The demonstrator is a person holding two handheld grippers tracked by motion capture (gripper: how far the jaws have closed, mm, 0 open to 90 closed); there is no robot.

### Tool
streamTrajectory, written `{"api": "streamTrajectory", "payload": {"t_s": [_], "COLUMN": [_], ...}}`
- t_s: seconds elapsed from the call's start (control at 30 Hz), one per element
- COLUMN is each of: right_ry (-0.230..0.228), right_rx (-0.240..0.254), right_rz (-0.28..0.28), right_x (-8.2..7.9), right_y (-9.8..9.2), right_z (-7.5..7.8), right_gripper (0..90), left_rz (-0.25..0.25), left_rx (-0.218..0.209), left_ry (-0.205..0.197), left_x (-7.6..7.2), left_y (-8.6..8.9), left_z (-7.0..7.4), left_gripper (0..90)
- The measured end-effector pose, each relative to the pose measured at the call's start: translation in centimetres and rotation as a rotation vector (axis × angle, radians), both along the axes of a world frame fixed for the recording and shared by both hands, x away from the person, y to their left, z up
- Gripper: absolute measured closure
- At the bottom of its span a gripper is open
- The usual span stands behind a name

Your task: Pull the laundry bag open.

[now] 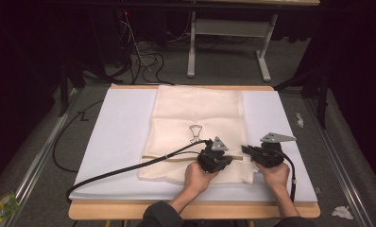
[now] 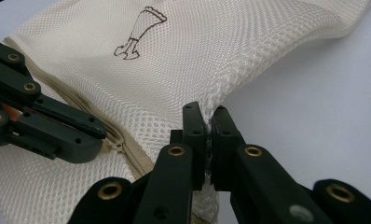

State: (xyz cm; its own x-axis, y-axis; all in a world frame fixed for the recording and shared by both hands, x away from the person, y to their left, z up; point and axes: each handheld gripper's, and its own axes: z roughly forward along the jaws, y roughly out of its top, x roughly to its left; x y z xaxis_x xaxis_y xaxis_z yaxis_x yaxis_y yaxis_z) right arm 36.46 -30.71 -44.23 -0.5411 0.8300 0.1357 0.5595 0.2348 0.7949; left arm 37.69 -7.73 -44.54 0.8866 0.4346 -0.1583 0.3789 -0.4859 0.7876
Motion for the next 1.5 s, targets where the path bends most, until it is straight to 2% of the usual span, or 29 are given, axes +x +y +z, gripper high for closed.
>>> {"api": "streamTrajectory", "payload": {"t_s": [0.47, 0.53, 1.0, 1.5], "right_ry": [0.001, 0.003, 0.008, 0.007], "right_rx": [-0.004, -0.002, -0.007, 0.0], "right_rz": [0.004, 0.004, 0.002, 0.001], "right_x": [0.2, 0.2, 0.2, 0.2], "right_y": [0.3, 0.3, 0.2, 0.3], "right_z": [-0.1, -0.2, -0.3, -0.3], "right_gripper": [88.4, 88.4, 88.4, 88.4], "left_rz": [0.01, 0.012, 0.029, 0.032], "left_rx": [-0.002, -0.009, -0.016, -0.024], "left_ry": [-0.014, -0.006, -0.011, -0.017], "left_x": [-0.1, 0.0, 0.0, -0.1], "left_y": [0.9, 0.9, 1.9, 2.2], "left_z": [0.1, 0.1, 0.2, 0.3], "left_gripper": [87.1, 87.1, 87.1, 87.1]}}
